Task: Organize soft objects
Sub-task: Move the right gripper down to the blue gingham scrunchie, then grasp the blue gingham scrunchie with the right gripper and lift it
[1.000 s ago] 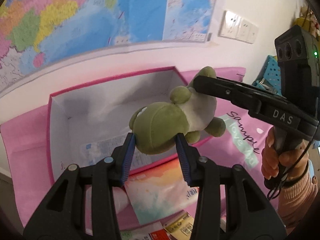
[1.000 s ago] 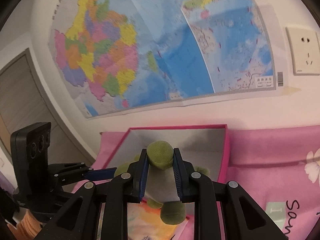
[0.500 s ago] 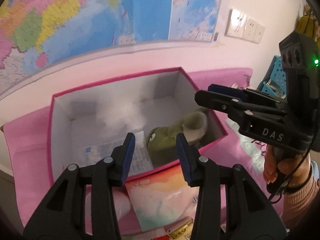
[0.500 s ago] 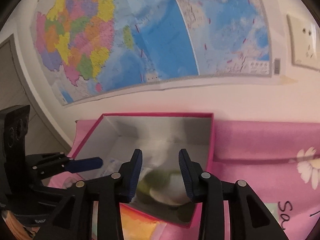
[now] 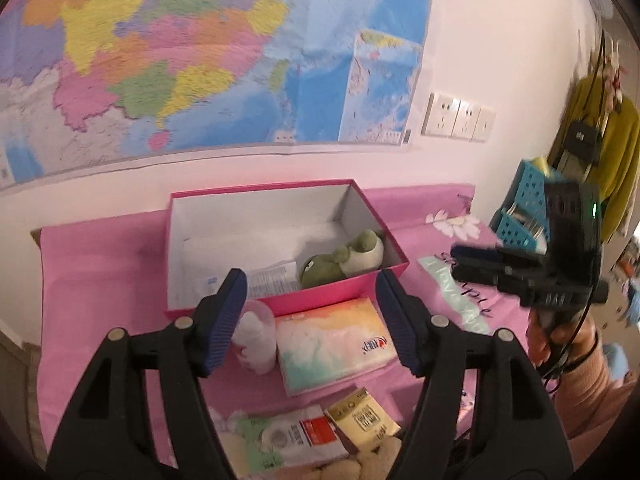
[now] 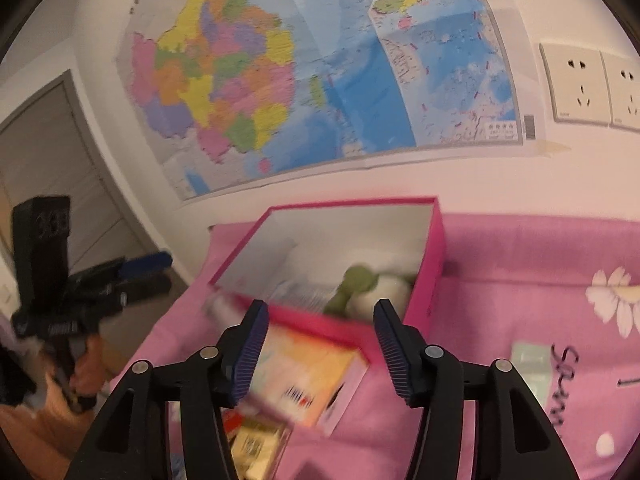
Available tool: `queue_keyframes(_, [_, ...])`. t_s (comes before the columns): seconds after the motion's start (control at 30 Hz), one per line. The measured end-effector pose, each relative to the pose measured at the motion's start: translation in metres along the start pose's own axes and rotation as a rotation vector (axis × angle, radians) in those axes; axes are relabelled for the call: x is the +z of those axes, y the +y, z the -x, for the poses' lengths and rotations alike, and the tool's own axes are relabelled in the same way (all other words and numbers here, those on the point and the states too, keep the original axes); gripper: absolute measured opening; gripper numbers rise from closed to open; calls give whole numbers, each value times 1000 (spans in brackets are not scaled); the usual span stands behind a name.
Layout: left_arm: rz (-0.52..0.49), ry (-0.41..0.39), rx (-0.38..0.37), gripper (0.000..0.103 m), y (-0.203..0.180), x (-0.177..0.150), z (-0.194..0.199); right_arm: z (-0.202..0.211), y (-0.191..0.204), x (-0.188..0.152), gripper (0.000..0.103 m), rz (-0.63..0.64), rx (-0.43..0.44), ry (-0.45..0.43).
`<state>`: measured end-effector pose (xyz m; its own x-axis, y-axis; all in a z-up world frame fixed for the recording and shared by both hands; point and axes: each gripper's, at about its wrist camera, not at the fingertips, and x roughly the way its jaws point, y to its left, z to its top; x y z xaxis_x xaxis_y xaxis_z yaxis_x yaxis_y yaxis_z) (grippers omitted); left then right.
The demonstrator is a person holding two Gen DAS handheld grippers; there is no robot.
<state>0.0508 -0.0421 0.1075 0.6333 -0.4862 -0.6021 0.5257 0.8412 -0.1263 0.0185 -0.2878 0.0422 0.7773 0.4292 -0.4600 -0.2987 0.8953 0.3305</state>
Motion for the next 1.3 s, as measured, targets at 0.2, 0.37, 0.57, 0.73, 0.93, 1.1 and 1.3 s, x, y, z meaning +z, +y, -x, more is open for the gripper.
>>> queue_keyframes(0.2, [26, -76, 44, 68, 11, -5, 34, 20, 10, -38, 61, 3, 61, 55])
queue_keyframes(0.37, [69, -80, 66, 68, 19, -3, 33, 19, 37, -72, 61, 47, 169, 141])
queue_keyframes(0.57, [48, -48, 88, 68, 13, -16, 38, -13, 111, -111, 60, 206, 361, 303])
queue_keyframes(0.73, [41, 5, 133, 68, 13, -40, 38, -54, 154, -146, 54, 343, 356, 444])
queue_keyframes(0.93, [64, 75, 160, 68, 22, -69, 30, -82, 188, -167, 54, 483, 332, 522])
queue_keyframes(1.1, [55, 112, 211, 68, 25, -93, 27, -93, 203, -186, 33, 626, 251, 561])
queue_keyframes(1.3, [40, 162, 207, 68, 23, -114, 20, -95, 194, -190, 8, 651, 205, 547])
